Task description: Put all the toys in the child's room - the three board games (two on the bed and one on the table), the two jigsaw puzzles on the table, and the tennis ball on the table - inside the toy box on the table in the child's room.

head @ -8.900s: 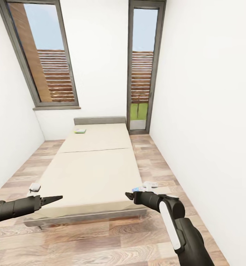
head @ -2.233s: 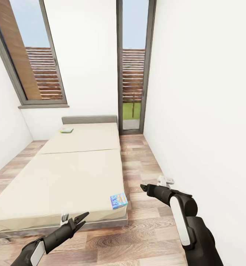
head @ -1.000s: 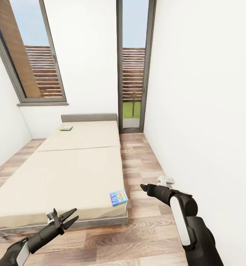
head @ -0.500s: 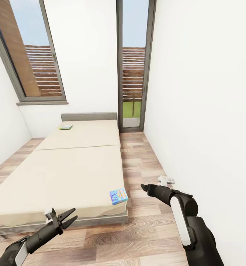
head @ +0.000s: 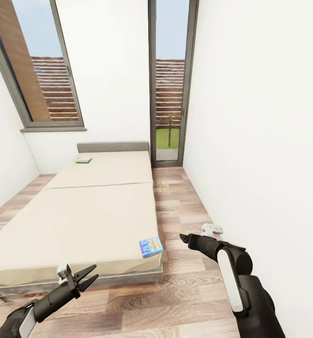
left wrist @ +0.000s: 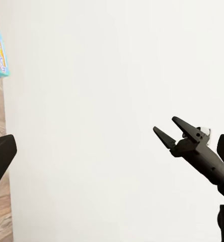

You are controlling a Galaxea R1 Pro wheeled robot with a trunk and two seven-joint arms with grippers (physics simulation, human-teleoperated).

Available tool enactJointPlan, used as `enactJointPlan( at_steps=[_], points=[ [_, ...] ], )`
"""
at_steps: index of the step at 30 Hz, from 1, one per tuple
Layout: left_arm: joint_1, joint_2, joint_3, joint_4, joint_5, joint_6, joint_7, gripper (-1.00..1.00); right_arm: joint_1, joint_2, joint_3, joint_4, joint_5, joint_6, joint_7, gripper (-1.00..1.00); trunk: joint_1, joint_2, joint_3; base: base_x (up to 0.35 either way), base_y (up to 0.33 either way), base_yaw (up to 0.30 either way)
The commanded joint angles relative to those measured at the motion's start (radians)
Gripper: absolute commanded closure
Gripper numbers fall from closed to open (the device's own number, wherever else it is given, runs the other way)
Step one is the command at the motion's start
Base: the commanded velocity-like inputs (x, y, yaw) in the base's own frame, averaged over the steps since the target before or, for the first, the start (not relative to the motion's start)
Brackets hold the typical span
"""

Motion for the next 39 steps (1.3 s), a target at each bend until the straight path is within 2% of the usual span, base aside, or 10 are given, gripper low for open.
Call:
enactJointPlan(
  at_steps=[1, 9, 15, 21, 39],
  points=[
    [-0.001, 0.0, 0.002, 0.0, -0.001, 0.01, -0.003, -1.0, -0.001, 0.001, -0.002, -0.001, -0.003, 0.005, 0.001, -1.0, 0.004, -0.008, -0.004, 0.0, 0.0, 0.0],
    [-0.001, -0.01, 0.0, 0.032, -0.003, -0.015, 0.002, -1.0, 0.0, 0.0, -0.008, -0.001, -0.003, 0.005, 0.002, -1.0, 0.035, -0.064, -0.029, 0.0, 0.0, 0.0],
    [-0.001, -0.011, 0.0, 0.054, -0.004, -0.041, 0.003, -1.0, 0.0, 0.0, -0.044, -0.001, -0.004, 0.005, 0.003, -1.0, 0.058, -0.106, -0.048, 0.0, 0.0, 0.0],
    [-0.001, -0.011, 0.0, 0.057, -0.004, -0.045, 0.003, -1.0, -0.001, 0.001, -0.062, -0.001, -0.004, 0.006, 0.004, -1.0, 0.081, -0.148, -0.067, 0.0, 0.0, 0.0],
    [-0.001, -0.012, 0.0, 0.058, -0.004, -0.046, 0.005, -1.0, 0.0, 0.001, -0.068, -0.001, -0.008, 0.006, 0.004, -1.0, 0.15, -0.274, -0.123, 0.0, 0.0, 0.0]
  ],
)
